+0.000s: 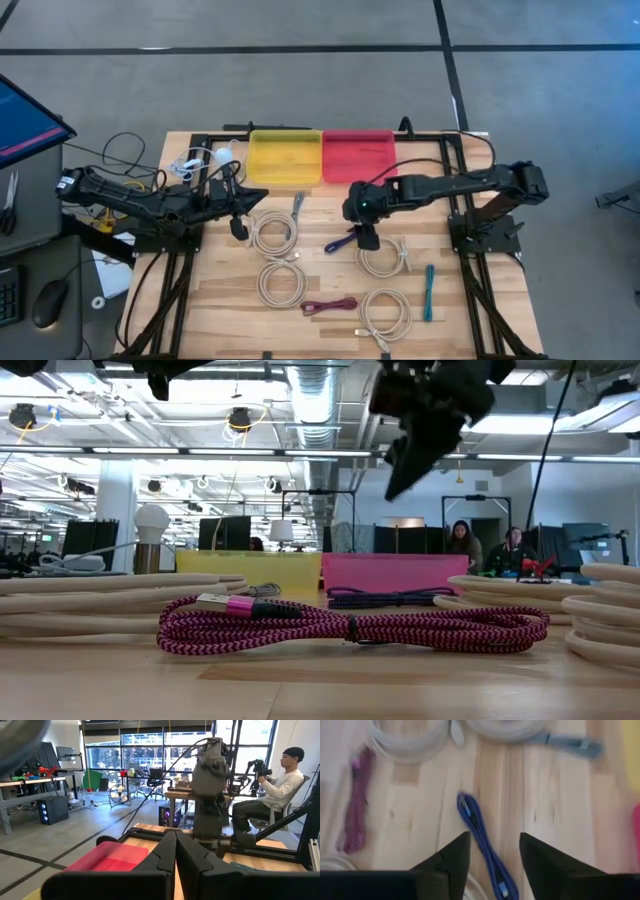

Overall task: Pick & Place USB Port
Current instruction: Put the small black and blue charger cable into the red bin

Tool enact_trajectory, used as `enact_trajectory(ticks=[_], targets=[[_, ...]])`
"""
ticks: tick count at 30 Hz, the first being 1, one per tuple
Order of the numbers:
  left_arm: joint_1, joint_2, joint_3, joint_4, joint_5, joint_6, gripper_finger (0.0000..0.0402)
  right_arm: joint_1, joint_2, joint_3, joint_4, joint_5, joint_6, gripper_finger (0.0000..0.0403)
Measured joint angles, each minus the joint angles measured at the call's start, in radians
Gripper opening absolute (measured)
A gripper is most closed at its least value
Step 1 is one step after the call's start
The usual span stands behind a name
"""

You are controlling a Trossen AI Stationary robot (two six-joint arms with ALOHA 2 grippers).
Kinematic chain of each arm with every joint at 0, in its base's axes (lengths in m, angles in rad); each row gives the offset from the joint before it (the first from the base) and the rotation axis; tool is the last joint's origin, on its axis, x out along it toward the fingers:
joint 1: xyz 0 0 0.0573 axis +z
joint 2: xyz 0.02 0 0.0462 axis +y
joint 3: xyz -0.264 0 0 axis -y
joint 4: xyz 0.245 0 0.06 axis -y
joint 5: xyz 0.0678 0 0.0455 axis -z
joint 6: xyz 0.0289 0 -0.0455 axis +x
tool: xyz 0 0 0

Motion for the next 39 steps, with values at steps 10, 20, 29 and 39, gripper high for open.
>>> enact_trajectory(ticks=[10,20,29,39], targets=[[0.000,0.000,0.000,-0.001,0.000,0.000,0.0011,-0.001,0.125,0.001,-0.033,0.002,0.002,0.0174],[0.000,0.000,0.000,-0.001,0.000,0.000,0.0011,0.017,0.218,0.000,-0.072,-0.007,0.002,0.0142],[0.000,0.000,0.000,-0.001,0.000,0.000,0.0011,0.019,0.285,0.000,-0.056,-0.005,0.001,0.0132],[0.000,0.000,0.000,-0.002,0.000,0.000,0.0011,0.018,0.316,0.003,0.002,-0.003,0.002,0.0113]])
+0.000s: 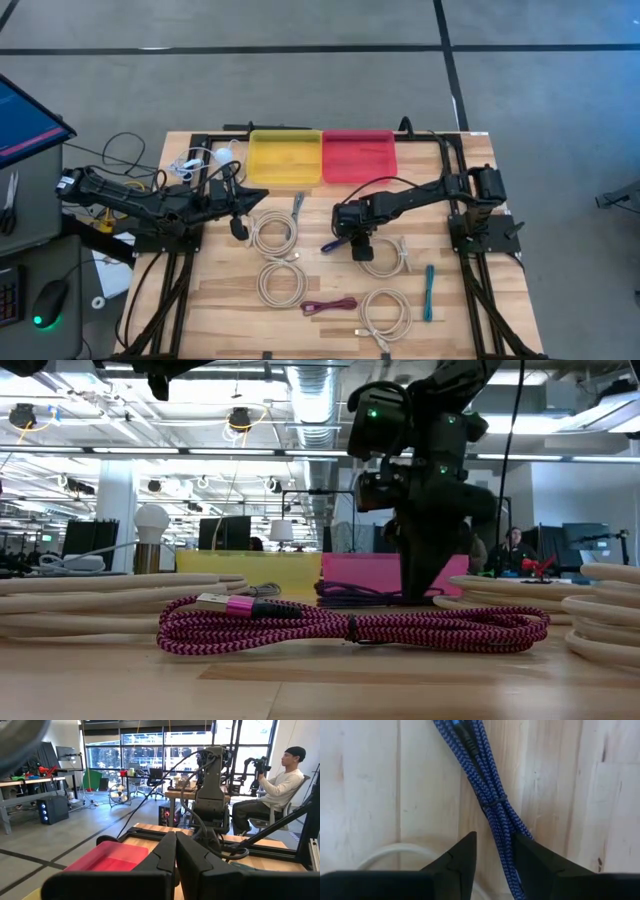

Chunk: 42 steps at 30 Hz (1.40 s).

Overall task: Pick & Place USB Port
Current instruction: Put the small black and blue charger cable into the red bin

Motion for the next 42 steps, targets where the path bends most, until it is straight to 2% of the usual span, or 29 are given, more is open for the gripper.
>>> enact_trajectory(ticks=[3,6,8,18,26,34,42], targets=[[0.000,0.000,0.000,-0.002,0.000,0.000,0.0011,-0.001,-0.002,-0.001,0.003,0.002,0.000,0.0078],[0.000,0.000,0.000,-0.002,0.000,0.000,0.0011,-0.003,-0.003,-0.002,0.004,0.002,0.000,0.0026],[0.000,0.000,0.000,-0.002,0.000,0.000,0.0011,-0.003,-0.004,-0.002,0.004,0.000,-0.001,0.0009],[0.000,0.000,0.000,-0.002,0.000,0.000,0.0011,-0.001,-0.047,-0.007,0.015,-0.034,0.009,0.0003],[0.000,0.000,0.000,-0.002,0.000,0.000,0.0011,-0.037,-0.262,-0.006,0.055,-0.023,0.069,0.0001],[0.000,0.000,0.000,-0.002,0.000,0.000,0.0011,-0.093,-0.507,-0.005,0.029,0.081,0.131,0.0001],[0.000,0.000,0.000,-0.002,0.000,0.000,0.0011,-0.136,-0.678,-0.004,-0.078,0.171,0.167,0.0000]])
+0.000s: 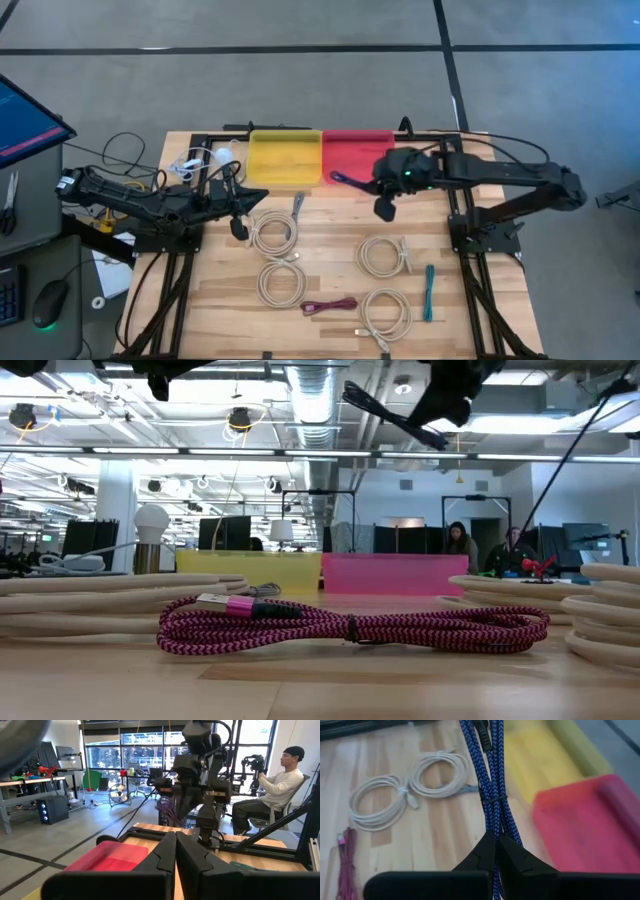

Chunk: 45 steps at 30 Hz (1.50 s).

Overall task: Pick & Place USB Port
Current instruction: Put the small black and blue charger cable into the red bin

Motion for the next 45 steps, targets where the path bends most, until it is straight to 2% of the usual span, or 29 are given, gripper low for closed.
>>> enact_trajectory(ticks=[5,12,23,29,35,45], targets=[[0.000,0.000,0.000,0.000,0.000,0.000,0.0011,-0.025,-0.049,0.000,-0.056,0.039,0.016,0.0000],[0.000,0.000,0.000,0.000,0.000,0.000,0.0011,-0.107,-0.027,0.000,-0.060,0.037,-0.029,0.0000],[0.000,0.000,0.000,0.000,0.000,0.000,0.0011,-0.339,0.100,0.000,-0.043,0.007,-0.131,0.0000],[0.000,0.000,0.000,0.000,0.000,0.000,0.0011,-0.437,0.191,0.000,0.025,-0.028,-0.141,0.0000],[0.000,0.000,0.000,0.000,0.000,0.000,0.0011,-0.482,0.290,0.000,0.110,-0.070,-0.144,0.0000],[0.000,0.000,0.000,0.000,0.000,0.000,0.0011,-0.502,0.438,0.000,0.142,-0.070,-0.144,0.0000]])
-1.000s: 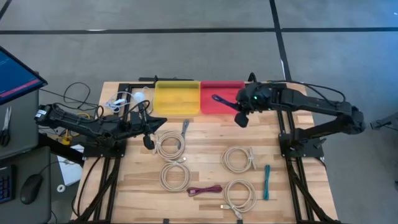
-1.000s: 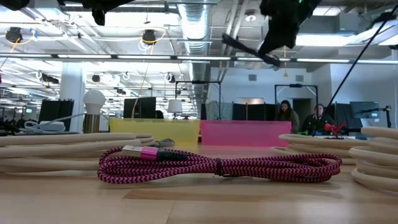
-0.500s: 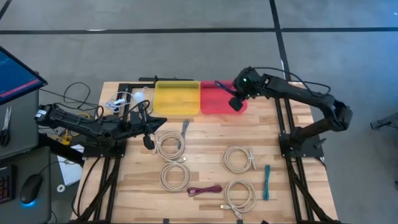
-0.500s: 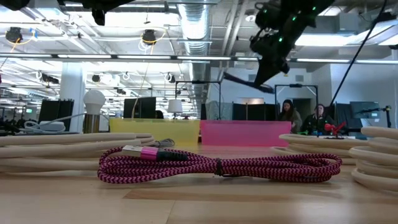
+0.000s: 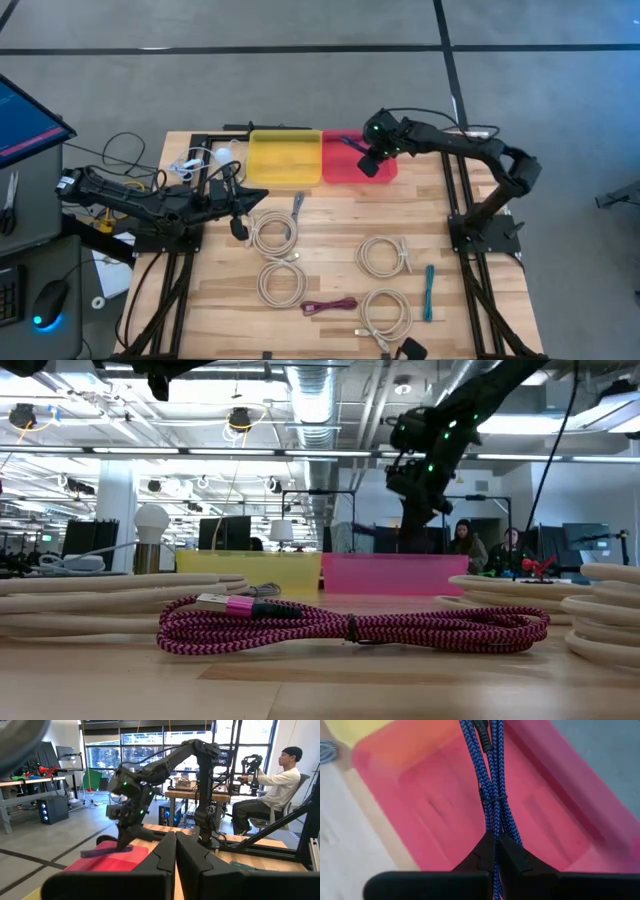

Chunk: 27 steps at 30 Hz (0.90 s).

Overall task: Pick & Place USB Port
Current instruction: Put the small black and blue charger cable into the red bin

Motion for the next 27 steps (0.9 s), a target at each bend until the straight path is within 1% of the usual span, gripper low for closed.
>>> enact_trajectory(ticks=[9,15,20,27], targets=[[0.000,0.000,0.000,0.000,0.000,0.000,0.0011,0.000,0.092,0.000,0.041,0.001,0.002,0.0000],[0.000,0.000,0.000,0.000,0.000,0.000,0.0011,0.001,0.129,0.000,0.055,0.002,0.003,0.0000],[0.000,0.000,0.000,0.000,0.000,0.000,0.0011,0.001,0.133,0.000,0.069,0.003,0.003,0.0001],[0.000,0.000,0.000,0.000,0.000,0.000,0.0011,0.002,0.122,0.001,0.077,0.003,0.003,0.0034]])
